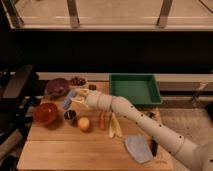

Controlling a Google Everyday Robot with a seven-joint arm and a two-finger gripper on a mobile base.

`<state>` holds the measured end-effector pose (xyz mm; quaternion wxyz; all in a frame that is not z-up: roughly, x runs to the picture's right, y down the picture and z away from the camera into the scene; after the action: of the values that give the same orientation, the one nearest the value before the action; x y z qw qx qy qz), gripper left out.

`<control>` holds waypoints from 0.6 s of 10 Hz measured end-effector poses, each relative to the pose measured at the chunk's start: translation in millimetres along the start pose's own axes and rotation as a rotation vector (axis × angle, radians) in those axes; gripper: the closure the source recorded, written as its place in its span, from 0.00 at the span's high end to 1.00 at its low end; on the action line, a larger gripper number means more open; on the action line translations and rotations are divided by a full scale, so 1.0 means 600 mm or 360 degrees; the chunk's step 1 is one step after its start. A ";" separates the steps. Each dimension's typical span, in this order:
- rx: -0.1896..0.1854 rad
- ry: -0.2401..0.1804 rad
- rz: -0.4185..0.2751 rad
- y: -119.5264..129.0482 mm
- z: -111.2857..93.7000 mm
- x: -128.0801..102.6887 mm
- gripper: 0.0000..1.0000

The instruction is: Place sponge in tray

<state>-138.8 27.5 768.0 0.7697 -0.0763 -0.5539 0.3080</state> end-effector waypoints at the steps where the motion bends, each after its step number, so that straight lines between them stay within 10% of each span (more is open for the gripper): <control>1: 0.0002 0.0000 0.0000 -0.001 -0.001 0.000 0.00; 6: 0.0024 0.0006 -0.0009 -0.004 -0.001 -0.002 0.00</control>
<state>-137.5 25.0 768.0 0.7722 -0.0695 -0.5502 0.3100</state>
